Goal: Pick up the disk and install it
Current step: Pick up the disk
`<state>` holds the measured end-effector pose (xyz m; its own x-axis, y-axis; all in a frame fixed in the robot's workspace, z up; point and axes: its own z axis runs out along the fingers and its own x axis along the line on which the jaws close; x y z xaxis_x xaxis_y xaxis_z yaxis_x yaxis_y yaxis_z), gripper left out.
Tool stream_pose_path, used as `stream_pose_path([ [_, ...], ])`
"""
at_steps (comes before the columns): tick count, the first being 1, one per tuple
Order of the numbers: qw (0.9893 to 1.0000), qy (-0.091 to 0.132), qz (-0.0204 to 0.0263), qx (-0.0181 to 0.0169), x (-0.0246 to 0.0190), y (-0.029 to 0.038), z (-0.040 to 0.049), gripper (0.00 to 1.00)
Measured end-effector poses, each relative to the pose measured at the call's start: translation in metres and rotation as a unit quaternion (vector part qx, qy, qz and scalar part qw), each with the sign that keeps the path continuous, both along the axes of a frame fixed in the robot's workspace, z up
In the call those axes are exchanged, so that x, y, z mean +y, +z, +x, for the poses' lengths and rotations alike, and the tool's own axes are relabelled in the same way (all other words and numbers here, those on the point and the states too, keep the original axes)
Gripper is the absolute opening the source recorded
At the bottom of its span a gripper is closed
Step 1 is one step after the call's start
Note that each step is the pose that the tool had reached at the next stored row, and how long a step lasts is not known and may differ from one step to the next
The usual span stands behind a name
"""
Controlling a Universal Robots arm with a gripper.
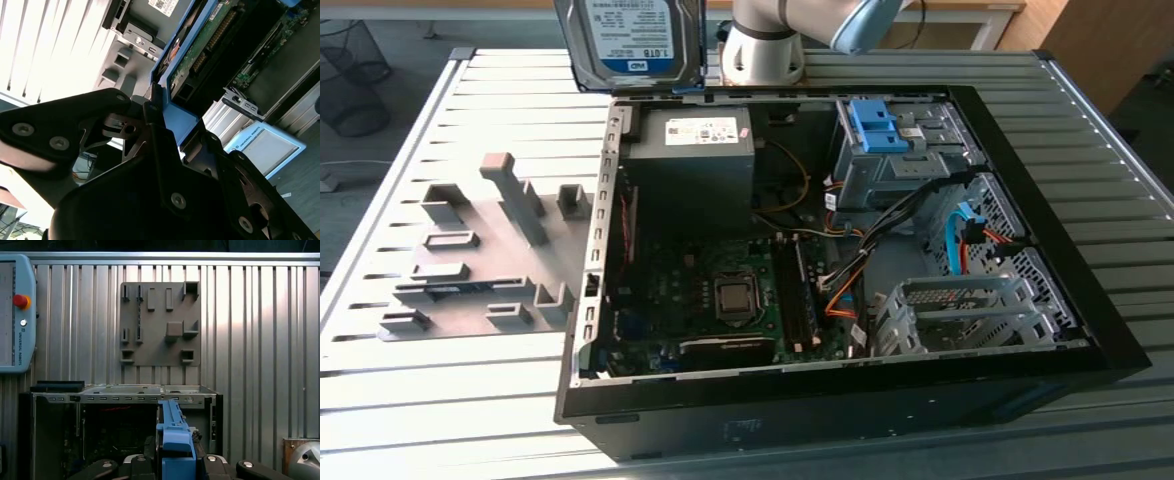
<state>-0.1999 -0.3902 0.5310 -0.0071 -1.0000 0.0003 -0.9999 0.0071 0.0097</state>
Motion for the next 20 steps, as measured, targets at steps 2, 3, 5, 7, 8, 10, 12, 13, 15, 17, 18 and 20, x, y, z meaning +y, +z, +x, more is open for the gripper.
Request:
stream_pose_path([
  [2,1.0,0.0,0.0,0.0,-0.0007,-0.0001,0.0018,0.37],
  [3,1.0,0.0,0.0,0.0,-0.0009,0.0,0.004,0.37],
  [5,1.0,0.0,-0.0001,0.0,-0.001,0.0,0.009,0.37],
  [7,1.0,0.0,-0.0001,0.0,-0.001,0.0,0.0144,0.37],
  [8,1.0,0.0,-0.0001,0.0,-0.001,0.0,0.0169,0.37],
  [10,1.0,0.0,0.0,0.0,-0.001,0.0,0.0216,0.37],
  [12,1.0,0.0,0.0,0.0,-0.001,0.0,0.0261,0.37],
  [13,1.0,0.0,-0.0001,0.0,-0.001,0.0,0.0281,0.37],
  [15,1.0,0.0,-0.0001,0.0,-0.001,0.0,0.0322,0.37],
  [17,1.0,0.0,0.0,0.0,-0.001,0.0,0.0368,0.37],
  [18,1.0,0.0,0.0,0.0,-0.001,0.0,0.039,0.37],
  [20,1.0,0.0,0.0,0.0,-0.001,0.0,0.0432,0.37],
])
